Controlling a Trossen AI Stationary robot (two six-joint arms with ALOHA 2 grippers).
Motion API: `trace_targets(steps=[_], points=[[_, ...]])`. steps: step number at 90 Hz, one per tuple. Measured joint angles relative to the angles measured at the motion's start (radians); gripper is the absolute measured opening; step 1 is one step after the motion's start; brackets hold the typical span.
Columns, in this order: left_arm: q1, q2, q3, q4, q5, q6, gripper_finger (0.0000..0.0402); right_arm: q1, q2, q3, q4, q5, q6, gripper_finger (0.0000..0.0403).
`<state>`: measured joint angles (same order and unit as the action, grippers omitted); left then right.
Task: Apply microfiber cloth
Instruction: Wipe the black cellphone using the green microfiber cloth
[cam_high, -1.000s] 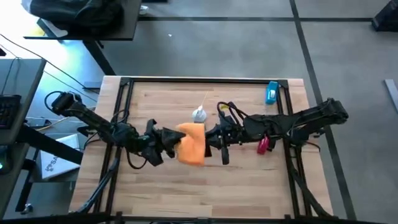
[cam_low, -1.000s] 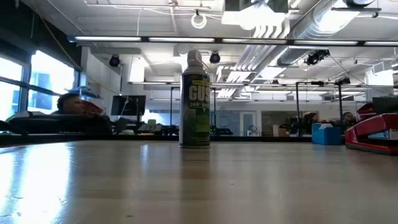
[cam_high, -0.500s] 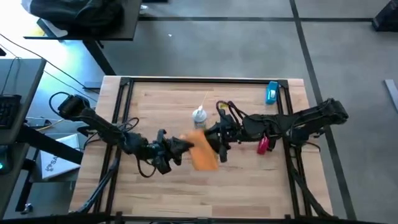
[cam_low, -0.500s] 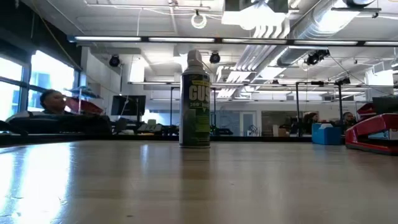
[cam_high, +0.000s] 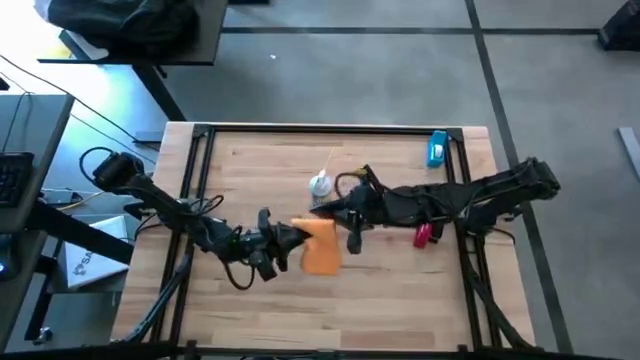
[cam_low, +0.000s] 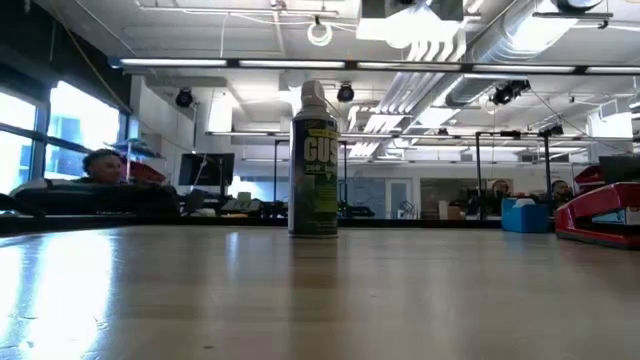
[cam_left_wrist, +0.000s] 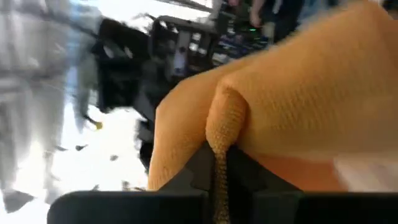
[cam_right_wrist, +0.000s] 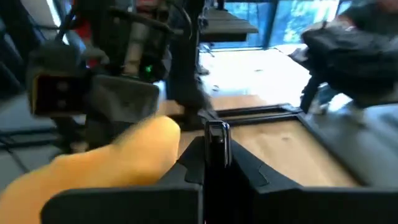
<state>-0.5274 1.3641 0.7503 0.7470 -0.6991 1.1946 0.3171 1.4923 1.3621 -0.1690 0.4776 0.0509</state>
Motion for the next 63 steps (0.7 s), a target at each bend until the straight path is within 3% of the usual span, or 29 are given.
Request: trace_targets(steps=[14,30,39,63], points=[[0.005,-0.161,-0.103,-0.095,-0.006,-0.296,0.0,0.048,0.072,0.0,-0.023,0.079,-0.178,0.0006],[0.025,-0.387,-0.203,-0.266,0.049,-0.686,0.0,0.092,0.183,0.0,-0.021,0.263,-0.388,0.0006],[0.032,-0.49,-0.245,-0.348,0.042,-0.862,0.0,0.1,0.257,-0.001,0.0,0.288,-0.506,0.0006],[0.032,-0.683,-0.327,-0.442,-0.015,-1.051,0.0,0.093,0.466,-0.002,0.023,0.302,-0.815,0.0006]])
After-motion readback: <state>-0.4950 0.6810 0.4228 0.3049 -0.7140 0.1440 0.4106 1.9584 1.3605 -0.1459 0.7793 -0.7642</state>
